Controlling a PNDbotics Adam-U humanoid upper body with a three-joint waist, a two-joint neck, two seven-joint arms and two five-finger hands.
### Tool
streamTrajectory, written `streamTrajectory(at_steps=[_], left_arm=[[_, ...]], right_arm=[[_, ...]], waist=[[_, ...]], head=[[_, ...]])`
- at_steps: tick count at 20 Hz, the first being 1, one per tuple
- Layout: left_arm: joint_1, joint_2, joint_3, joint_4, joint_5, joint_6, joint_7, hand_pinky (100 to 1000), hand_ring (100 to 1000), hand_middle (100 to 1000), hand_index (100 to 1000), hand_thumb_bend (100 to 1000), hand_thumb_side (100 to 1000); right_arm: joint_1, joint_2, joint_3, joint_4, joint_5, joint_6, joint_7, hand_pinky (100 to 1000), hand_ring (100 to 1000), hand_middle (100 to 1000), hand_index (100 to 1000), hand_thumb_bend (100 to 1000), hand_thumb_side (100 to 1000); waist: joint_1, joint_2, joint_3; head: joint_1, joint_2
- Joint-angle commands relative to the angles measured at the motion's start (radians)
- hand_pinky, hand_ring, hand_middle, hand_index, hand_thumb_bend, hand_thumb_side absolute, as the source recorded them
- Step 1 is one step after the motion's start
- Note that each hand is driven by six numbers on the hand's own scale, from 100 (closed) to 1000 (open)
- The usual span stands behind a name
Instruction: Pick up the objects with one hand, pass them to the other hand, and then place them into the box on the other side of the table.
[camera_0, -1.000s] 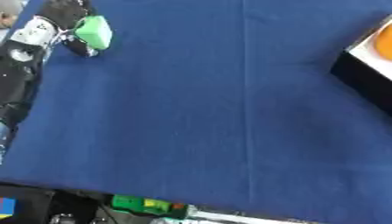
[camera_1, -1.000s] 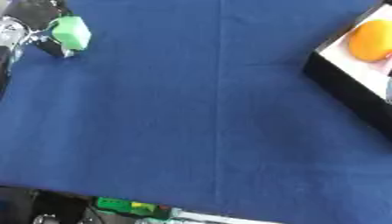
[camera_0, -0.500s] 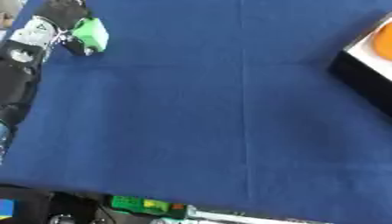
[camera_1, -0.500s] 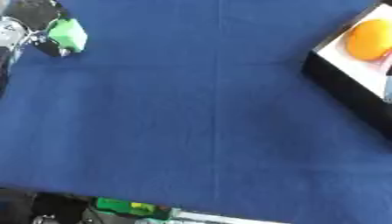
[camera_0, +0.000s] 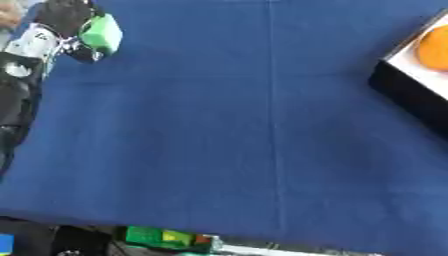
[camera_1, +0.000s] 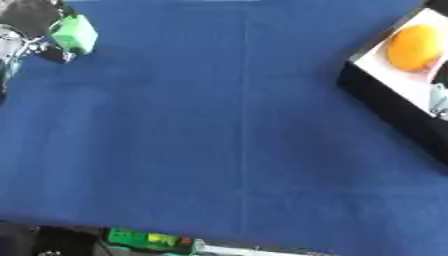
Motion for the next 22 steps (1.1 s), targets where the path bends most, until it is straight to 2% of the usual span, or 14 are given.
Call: streamTrajectory(at_steps=[1, 5, 7, 11, 14, 15, 16, 17, 18, 22], left_arm=[[0.006, 0.041, -0.006, -0.098, 0.096, -0.037, -0.008, 650, 450, 417, 487, 208, 223], [0.052, 0.046, -0.020, -0.236, 0.270, -0.085, -0.058, 656, 433, 397, 467, 100, 193], [0.080, 0.044, -0.027, -0.309, 0.373, -0.098, -0.092, 654, 421, 383, 454, 100, 188], [0.143, 0.023, -0.052, -0.467, 0.579, -0.076, -0.189, 648, 398, 358, 429, 100, 227], [0.185, -0.008, -0.081, -0.580, 0.728, -0.064, -0.270, 641, 381, 341, 411, 100, 250], [0.197, -0.021, -0.094, -0.615, 0.773, -0.065, -0.297, 641, 378, 338, 408, 100, 251], [0.209, -0.033, -0.106, -0.647, 0.816, -0.065, -0.324, 639, 373, 334, 403, 100, 252], [0.218, -0.041, -0.114, -0.676, 0.857, -0.061, -0.351, 639, 373, 334, 403, 100, 252], [0.227, -0.055, -0.126, -0.702, 0.903, -0.062, -0.380, 634, 365, 327, 396, 100, 255], [0.247, -0.125, -0.177, -0.771, 1.080, -0.038, -0.495, 627, 353, 315, 383, 100, 260]], right_arm=[[-0.018, -0.022, 0.012, -0.021, 0.002, -0.010, 0.022, 815, 766, 768, 980, 100, 100], [-0.032, -0.044, 0.045, -0.021, 0.010, -0.027, 0.061, 818, 772, 777, 978, 100, 100], [-0.037, -0.058, 0.067, -0.021, 0.009, -0.039, 0.083, 820, 777, 790, 979, 100, 100], [-0.059, -0.077, 0.116, -0.021, 0.011, -0.070, 0.127, 831, 798, 825, 984, 100, 100], [-0.085, -0.083, 0.156, -0.021, 0.017, -0.097, 0.159, 857, 856, 887, 1000, 100, 100], [-0.097, -0.086, 0.171, -0.021, 0.020, -0.108, 0.169, 870, 876, 907, 1000, 134, 100], [-0.110, -0.088, 0.185, -0.021, 0.024, -0.120, 0.179, 892, 904, 934, 1000, 215, 100], [-0.120, -0.089, 0.195, -0.021, 0.029, -0.129, 0.187, 892, 904, 934, 1000, 215, 100], [-0.135, -0.090, 0.207, -0.021, 0.036, -0.146, 0.193, 941, 959, 980, 1000, 306, 100], [-0.193, -0.088, 0.254, -0.021, 0.060, -0.194, 0.198, 989, 1000, 1000, 1000, 322, 100]], waist=[[0.002, -0.039, 0.011], [0.011, -0.076, 0.027], [0.013, -0.098, 0.033], [0.012, -0.131, 0.041], [0.009, -0.143, 0.046], [0.008, -0.145, 0.048], [0.007, -0.146, 0.050], [0.006, -0.147, 0.052], [0.005, -0.147, 0.053], [-0.001, -0.149, 0.059]], head=[[-0.028, -0.003], [-0.064, -0.003], [-0.088, -0.003], [-0.133, -0.003], [-0.161, -0.003], [-0.171, -0.003], [-0.180, -0.003], [-0.185, -0.003], [-0.190, -0.003], [-0.212, -0.003]])
